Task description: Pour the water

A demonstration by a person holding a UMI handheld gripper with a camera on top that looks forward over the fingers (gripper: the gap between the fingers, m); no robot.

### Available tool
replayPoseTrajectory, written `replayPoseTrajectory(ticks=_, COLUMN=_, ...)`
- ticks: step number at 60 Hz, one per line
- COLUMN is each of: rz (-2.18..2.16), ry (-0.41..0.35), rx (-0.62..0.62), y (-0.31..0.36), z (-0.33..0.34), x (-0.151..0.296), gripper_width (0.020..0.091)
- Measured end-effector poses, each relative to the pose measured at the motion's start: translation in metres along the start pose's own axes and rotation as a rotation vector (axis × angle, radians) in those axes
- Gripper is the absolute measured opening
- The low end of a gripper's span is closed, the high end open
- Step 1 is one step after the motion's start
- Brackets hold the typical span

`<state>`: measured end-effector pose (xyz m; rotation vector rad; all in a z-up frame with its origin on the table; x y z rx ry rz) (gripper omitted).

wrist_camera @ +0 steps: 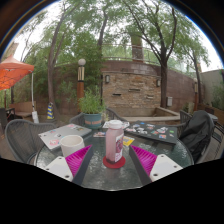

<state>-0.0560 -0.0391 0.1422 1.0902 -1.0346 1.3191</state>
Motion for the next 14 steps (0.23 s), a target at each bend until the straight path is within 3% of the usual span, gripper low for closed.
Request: replayPoseTrajectory(ticks=14, rz=-0.005, ry=-0.051, rx=-0.008, y=0.021, z=0.105, x=-0.004, gripper_width=0.0835)
Point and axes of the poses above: the point between the fingertips, and its own axes, seen from behind it with the camera up: y to the left, x up, z backward, against the way the camera looks, the point moved 10 cm from there along z, backward, against the way the camera looks, and after that the axes turned 7 degrees about x, right-handed, at the moved point
